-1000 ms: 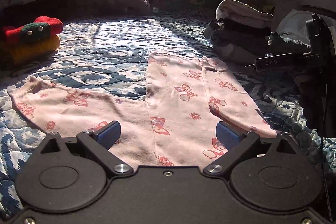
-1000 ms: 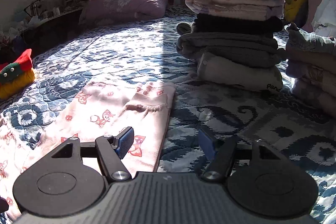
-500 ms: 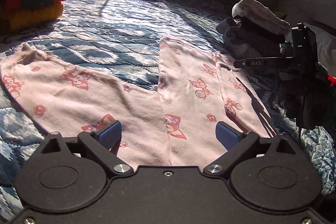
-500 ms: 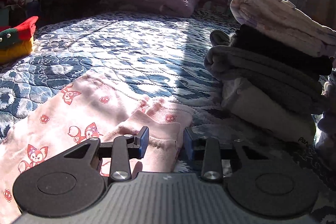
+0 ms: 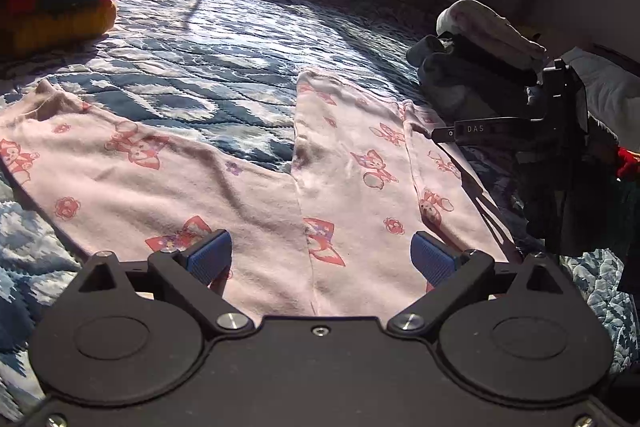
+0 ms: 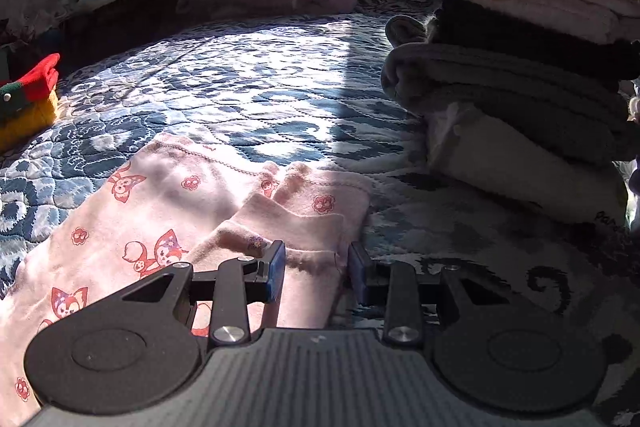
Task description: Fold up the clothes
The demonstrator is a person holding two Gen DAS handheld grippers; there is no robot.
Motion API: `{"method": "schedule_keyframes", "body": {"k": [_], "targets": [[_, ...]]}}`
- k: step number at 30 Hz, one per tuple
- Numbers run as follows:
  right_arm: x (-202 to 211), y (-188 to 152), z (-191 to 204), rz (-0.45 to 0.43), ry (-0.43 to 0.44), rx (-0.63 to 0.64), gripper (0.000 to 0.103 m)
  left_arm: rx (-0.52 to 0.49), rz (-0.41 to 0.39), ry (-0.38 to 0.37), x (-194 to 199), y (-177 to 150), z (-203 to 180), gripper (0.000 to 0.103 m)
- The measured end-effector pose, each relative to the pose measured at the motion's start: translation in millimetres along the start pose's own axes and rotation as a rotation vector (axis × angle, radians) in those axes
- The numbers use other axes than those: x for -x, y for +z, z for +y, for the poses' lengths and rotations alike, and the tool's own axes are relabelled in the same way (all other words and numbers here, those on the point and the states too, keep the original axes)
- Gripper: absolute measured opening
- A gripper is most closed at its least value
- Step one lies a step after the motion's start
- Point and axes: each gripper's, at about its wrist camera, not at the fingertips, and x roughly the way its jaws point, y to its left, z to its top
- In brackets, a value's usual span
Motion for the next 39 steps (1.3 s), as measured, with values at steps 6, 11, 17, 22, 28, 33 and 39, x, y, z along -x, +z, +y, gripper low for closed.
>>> {"method": "schedule_keyframes", "body": {"k": [6, 11, 17, 22, 28, 33, 39], "targets": [[1, 1, 8, -0.001, -0.027, 0.055, 0.023, -0.007, 0.000, 0.006, -1, -1, -2, 0.098], [18, 5, 8, -0.049, -0.077, 0.063, 0.011, -0.016, 0.000, 0.010, -1, -2, -2, 0.098], [41, 7, 3, -0.083, -0.094, 0.049, 0.008, -0.025, -0.002, 0.019, 0, -3, -4, 0.098], [64, 8, -13, -0.115, -0.133, 0.018, 0.008, -0.025, -0.008, 0.022, 0, -3, -4, 0.098], [90, 6, -39, -0.143, -0.194, -0.024, 0.008, -0.033, -0.010, 0.026, 0, -3, -5, 0.098], [111, -7, -65, -0.149, -0.253, -0.071, 0.008, -0.042, -0.009, 0.031, -1, -3, -6, 0.098], [132, -30, -90, -0.145, -0.311, -0.121, 0.007, -0.052, -0.007, 0.035, -1, -5, -8, 0.098]]}}
